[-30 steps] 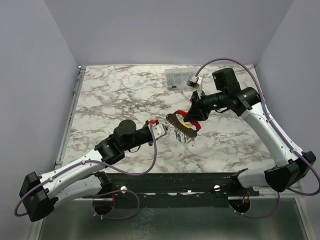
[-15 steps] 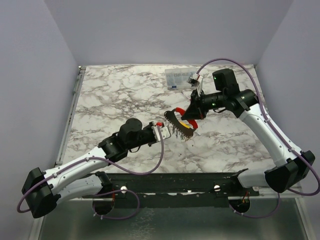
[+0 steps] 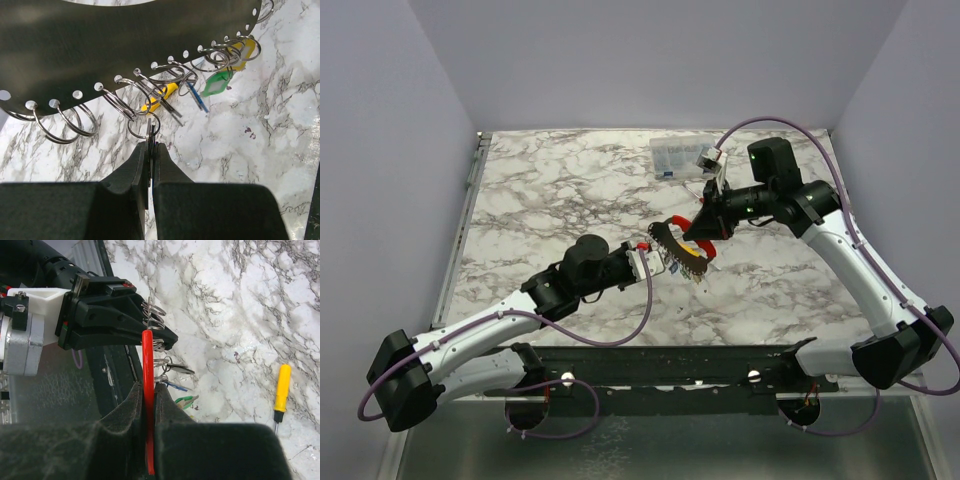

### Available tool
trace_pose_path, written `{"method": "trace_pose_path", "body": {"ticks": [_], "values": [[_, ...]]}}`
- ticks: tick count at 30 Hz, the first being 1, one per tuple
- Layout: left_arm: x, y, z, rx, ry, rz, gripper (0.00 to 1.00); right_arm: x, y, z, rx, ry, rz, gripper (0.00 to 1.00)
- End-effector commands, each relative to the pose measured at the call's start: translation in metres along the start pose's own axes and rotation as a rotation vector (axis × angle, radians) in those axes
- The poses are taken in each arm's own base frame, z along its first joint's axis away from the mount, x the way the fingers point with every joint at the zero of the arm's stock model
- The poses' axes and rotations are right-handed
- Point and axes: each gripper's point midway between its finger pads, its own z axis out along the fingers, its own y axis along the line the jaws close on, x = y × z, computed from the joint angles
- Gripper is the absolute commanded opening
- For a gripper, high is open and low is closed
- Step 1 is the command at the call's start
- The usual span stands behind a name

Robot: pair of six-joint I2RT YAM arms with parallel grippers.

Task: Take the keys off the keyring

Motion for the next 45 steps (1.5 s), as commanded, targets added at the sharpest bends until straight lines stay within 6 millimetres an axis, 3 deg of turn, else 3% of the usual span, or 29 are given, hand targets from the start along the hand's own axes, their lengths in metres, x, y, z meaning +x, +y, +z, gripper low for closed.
{"method": "trace_pose_path", "body": {"ticks": [1, 19, 34, 45], "values": [[-0.018, 0.007, -0.004, -0.023, -0.043, 0.01, 0.0, -0.008, 0.003, -0.007, 0.01, -0.032, -0.064, 0.01], [-0.037, 0.012, 0.0, -0.001, -0.076, 0.088, 0.0, 0.002, -0.009, -0.005, 0.051, 0.004, -0.104, 0.01], [-0.054, 0.024, 0.006, -0.034, -0.064, 0.334, 0.0, 0.015, -0.023, -0.005, 0.112, 0.041, -0.125, 0.01], [-0.037, 0.031, 0.0, -0.145, 0.076, 0.512, 0.0, 0.007, -0.039, -0.005, 0.204, 0.01, -0.078, 0.01]]}}
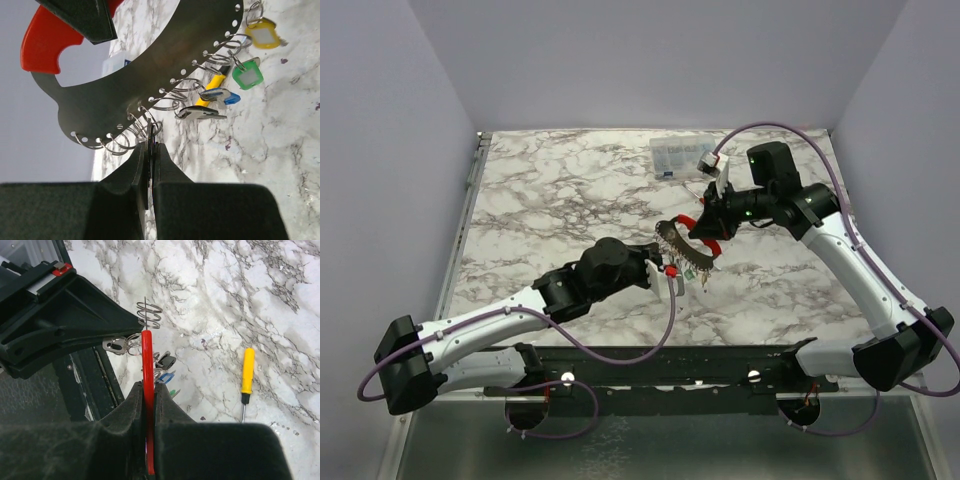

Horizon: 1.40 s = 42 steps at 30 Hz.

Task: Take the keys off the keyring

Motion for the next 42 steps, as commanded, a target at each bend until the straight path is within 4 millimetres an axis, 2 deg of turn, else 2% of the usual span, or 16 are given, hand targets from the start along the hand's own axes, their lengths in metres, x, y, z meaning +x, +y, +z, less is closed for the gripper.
{"method": "trace_pose_path", "body": {"ticks": [1, 7, 11, 15, 18, 28, 38, 42], "values": [[-0.001, 0.021, -0.01, -0.111, 0.038, 0.082, 0.0, -0.006, -0.009, -0.002, 0.06, -0.028, 0.003, 0.01], [0.004, 0.037, -0.015, -0.209, 0.065, 0.148, 0.0, 0.002, 0.004, -0.004, 0.022, -0.08, -0.005, 0.01], [0.005, 0.053, -0.02, -0.295, 0.083, 0.167, 0.0, 0.009, -0.001, -0.005, 0.082, -0.139, 0.005, 0.01], [0.0, 0.061, -0.025, -0.326, 0.066, 0.154, 0.0, 0.001, -0.016, -0.009, 0.183, -0.201, 0.032, 0.01], [-0.006, 0.059, -0.027, -0.312, 0.029, 0.179, 0.0, -0.007, -0.022, -0.012, 0.228, -0.247, 0.09, 0.01], [-0.013, 0.048, -0.021, -0.266, -0.026, 0.356, 0.0, -0.028, -0.01, -0.02, 0.191, -0.36, 0.037, 0.01], [-0.003, 0.037, -0.018, -0.253, -0.009, 0.398, 0.0, -0.045, -0.006, -0.035, 0.217, -0.42, -0.084, 0.01], [0.0, 0.037, -0.019, -0.262, -0.003, 0.395, 0.0, -0.04, -0.004, -0.035, 0.212, -0.405, -0.123, 0.01]]}}
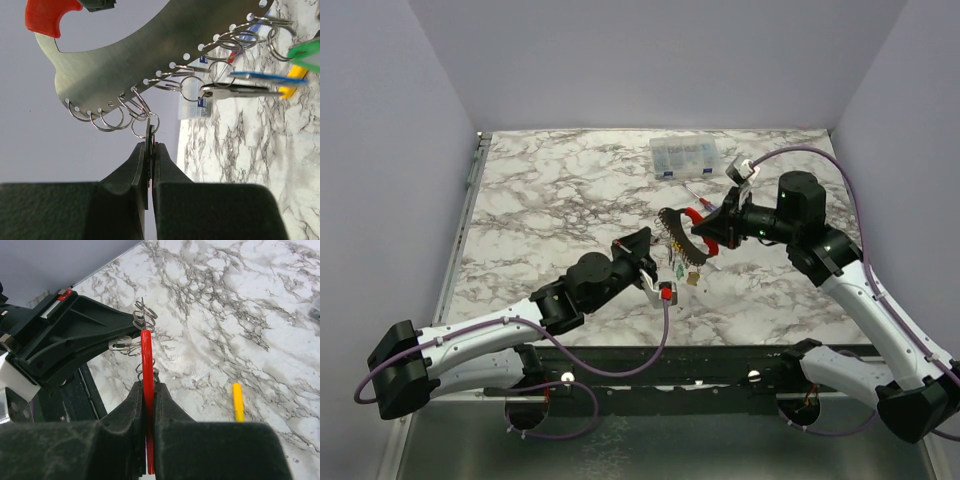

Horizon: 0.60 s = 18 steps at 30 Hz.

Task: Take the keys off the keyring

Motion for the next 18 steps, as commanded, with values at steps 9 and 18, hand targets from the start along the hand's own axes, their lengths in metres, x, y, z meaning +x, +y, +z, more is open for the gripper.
{"method": "trace_pose_path", "body": {"ticks": [9, 18], "values": [[0.009, 0.023, -0.006, -0.086, 0.06, -0.018, 0.0, -0.004, -0.026, -0.01, 0.148, -0.098, -0.137, 0.01], [0.019, 0.065, 0.0, -0.161, 0.09, 0.019, 0.0, -0.004, -0.025, -0.008, 0.14, -0.174, -0.147, 0.15]]}}
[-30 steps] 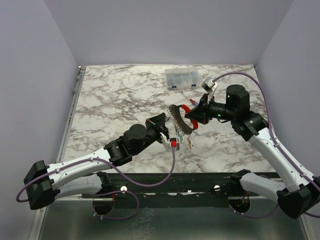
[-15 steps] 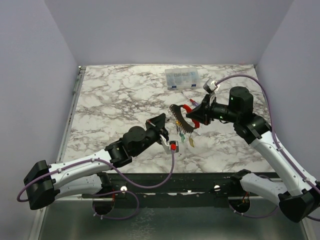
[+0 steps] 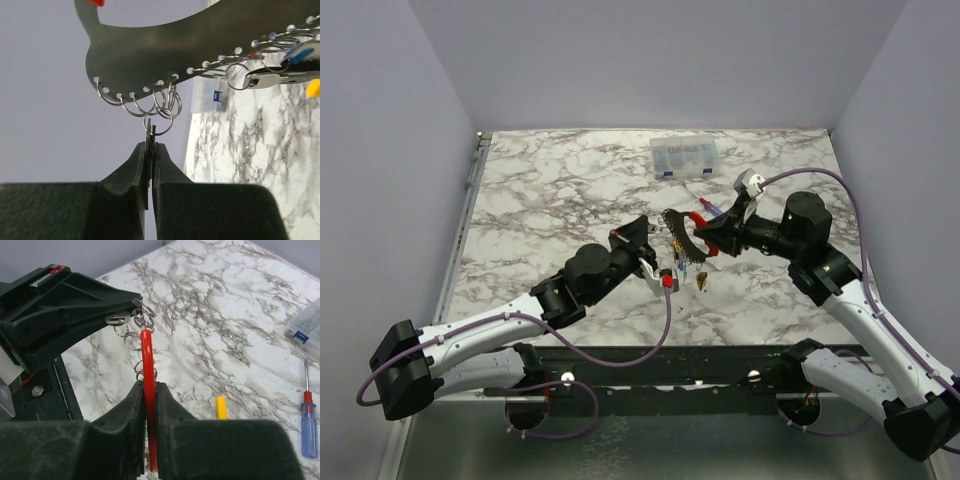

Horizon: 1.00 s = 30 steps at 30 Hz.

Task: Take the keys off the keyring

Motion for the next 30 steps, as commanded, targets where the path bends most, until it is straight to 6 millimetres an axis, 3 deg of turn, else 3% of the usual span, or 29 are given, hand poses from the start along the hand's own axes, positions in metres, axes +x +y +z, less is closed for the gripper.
{"method": "trace_pose_path", "body": {"ticks": [1, 3, 6, 8, 15, 24, 30], "values": [[0.008, 0.052, 0.003, -0.119, 0.029, 0.031, 0.0, -0.009, -0.02, -0.001, 0.094, -0.07, -0.044, 0.21], [0.008, 0.065, 0.007, -0.128, -0.014, 0.053, 0.0, -0.003, -0.014, -0.001, 0.063, -0.061, -0.039, 0.4], [0.013, 0.079, 0.012, -0.135, -0.057, 0.102, 0.0, 0.003, -0.004, -0.004, 0.02, -0.051, -0.035, 0.56], [0.013, 0.084, 0.014, -0.132, -0.093, 0.145, 0.0, 0.005, -0.002, -0.006, 0.012, -0.038, -0.036, 0.62], [-0.003, 0.084, 0.012, -0.115, -0.24, 0.24, 0.0, -0.004, 0.009, -0.011, -0.059, -0.034, -0.14, 0.65], [-0.037, 0.05, -0.008, -0.061, -0.463, 0.337, 0.0, -0.028, 0.028, -0.013, -0.189, -0.062, -0.292, 0.64], [-0.053, 0.044, -0.012, -0.053, -0.558, 0.377, 0.0, -0.035, 0.037, -0.017, -0.24, -0.068, -0.328, 0.6]]}}
